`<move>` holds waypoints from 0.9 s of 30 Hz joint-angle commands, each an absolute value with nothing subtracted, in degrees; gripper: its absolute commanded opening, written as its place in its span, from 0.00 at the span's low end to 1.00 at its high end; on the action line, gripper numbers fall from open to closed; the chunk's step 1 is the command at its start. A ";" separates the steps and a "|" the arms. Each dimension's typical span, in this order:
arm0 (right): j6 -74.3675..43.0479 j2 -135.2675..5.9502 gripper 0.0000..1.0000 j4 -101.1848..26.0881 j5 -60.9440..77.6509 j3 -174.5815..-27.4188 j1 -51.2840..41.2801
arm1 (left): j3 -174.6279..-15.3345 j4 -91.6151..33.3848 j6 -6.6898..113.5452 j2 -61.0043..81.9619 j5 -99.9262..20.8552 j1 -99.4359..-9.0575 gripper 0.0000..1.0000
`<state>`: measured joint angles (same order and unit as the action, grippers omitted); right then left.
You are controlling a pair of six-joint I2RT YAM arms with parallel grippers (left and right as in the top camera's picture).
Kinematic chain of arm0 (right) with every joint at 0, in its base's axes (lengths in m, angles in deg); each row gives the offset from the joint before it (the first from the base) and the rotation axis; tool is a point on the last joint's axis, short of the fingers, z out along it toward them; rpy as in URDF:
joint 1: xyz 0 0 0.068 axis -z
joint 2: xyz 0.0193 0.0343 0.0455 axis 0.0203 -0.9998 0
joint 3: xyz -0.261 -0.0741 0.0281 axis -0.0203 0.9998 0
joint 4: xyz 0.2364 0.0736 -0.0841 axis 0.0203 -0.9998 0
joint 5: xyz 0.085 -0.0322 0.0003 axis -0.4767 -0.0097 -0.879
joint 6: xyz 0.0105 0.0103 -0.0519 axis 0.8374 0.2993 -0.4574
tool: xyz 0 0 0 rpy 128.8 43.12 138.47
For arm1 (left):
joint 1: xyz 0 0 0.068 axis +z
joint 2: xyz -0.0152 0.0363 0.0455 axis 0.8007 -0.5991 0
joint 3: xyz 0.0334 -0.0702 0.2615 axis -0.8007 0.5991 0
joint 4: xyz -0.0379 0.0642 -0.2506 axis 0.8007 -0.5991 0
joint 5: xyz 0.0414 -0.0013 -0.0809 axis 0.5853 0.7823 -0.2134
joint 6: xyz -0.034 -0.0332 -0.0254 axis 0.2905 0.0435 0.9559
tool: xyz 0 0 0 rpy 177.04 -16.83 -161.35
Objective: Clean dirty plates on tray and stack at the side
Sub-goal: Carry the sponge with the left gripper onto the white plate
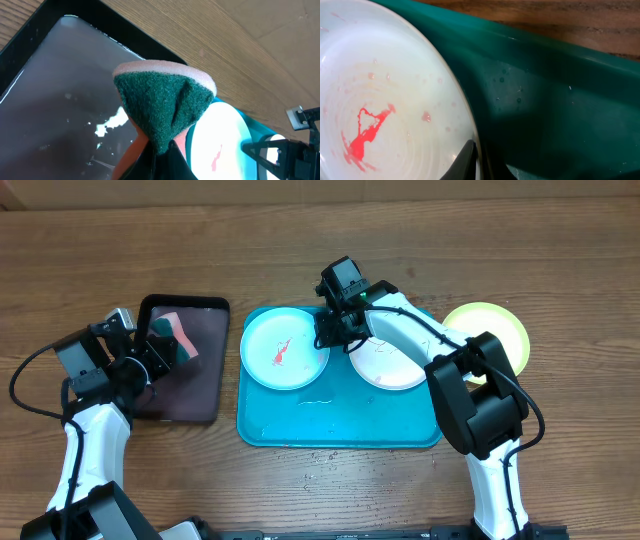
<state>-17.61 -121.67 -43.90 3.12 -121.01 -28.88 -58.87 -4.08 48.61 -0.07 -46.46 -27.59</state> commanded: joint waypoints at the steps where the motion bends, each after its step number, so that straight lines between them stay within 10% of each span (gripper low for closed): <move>1: -17.50 -122.52 0.07 -43.81 2.81 -121.58 -29.14 | -58.59 -3.64 49.13 -0.26 -47.93 -27.35 0.04; 27: -17.28 -122.52 0.07 -44.33 2.57 -121.58 -29.16 | -80.05 -32.71 49.13 -1.97 -14.82 -46.37 0.04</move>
